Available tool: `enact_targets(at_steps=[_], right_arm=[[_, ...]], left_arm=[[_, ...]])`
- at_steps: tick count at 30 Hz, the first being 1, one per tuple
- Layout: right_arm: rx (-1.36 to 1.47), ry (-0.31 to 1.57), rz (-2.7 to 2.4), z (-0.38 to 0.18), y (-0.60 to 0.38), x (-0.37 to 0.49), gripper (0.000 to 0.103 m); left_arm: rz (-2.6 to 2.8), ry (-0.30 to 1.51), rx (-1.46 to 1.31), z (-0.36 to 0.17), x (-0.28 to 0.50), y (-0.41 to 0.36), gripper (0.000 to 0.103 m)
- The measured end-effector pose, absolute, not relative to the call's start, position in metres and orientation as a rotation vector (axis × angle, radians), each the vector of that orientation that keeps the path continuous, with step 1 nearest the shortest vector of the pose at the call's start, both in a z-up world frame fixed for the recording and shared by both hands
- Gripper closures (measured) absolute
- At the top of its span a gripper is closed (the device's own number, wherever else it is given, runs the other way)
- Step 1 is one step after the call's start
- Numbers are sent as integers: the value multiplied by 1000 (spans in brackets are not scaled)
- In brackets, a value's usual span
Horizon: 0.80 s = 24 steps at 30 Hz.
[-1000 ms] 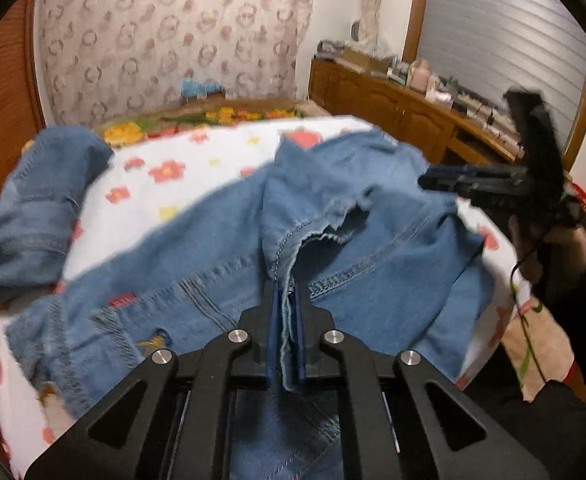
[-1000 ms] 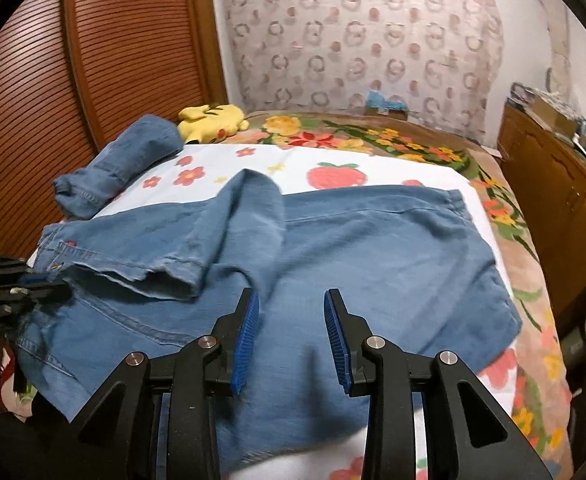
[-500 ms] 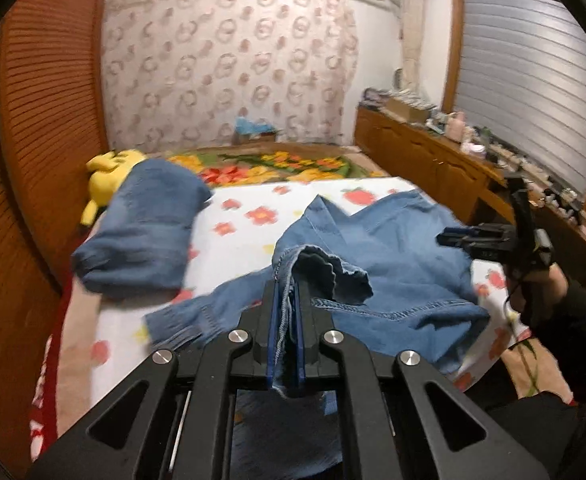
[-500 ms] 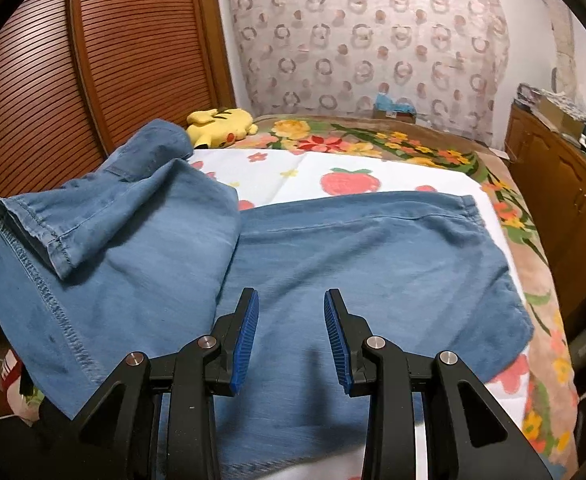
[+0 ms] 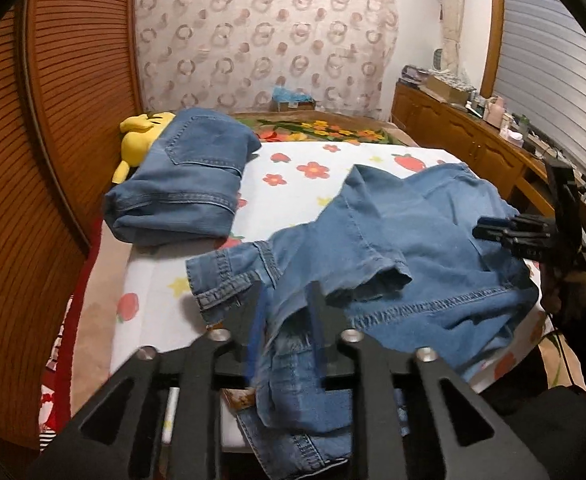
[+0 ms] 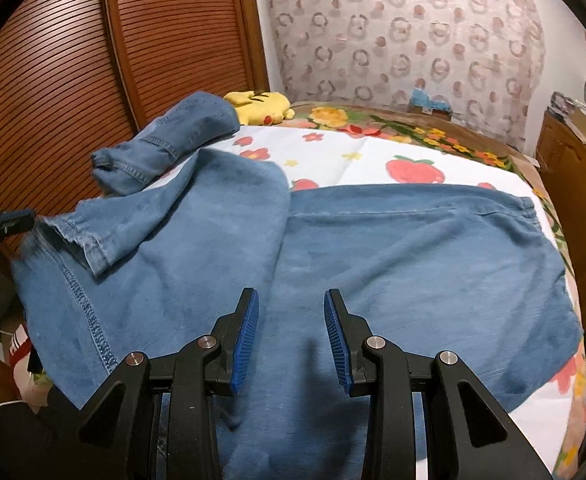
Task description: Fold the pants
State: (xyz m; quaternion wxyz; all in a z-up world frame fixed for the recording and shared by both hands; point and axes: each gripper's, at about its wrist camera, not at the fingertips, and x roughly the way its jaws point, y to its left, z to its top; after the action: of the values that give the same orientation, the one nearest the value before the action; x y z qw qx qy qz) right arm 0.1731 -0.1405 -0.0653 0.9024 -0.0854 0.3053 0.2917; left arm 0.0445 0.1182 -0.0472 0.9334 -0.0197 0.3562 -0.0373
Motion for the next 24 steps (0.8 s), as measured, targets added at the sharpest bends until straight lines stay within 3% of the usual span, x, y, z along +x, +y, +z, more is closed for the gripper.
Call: enact_targets(at_steps=[1, 2, 24], right_arm=[[-179, 636, 606, -67, -141, 174, 68], [-183, 642, 608, -69, -141, 176, 68], [-211, 666, 597, -87, -126, 183, 68]], left_arm=[[-77, 724, -42, -47, 45, 119, 62], [-82, 721, -42, -46, 47, 119, 57], [-232, 817, 124, -81, 104, 44, 58]])
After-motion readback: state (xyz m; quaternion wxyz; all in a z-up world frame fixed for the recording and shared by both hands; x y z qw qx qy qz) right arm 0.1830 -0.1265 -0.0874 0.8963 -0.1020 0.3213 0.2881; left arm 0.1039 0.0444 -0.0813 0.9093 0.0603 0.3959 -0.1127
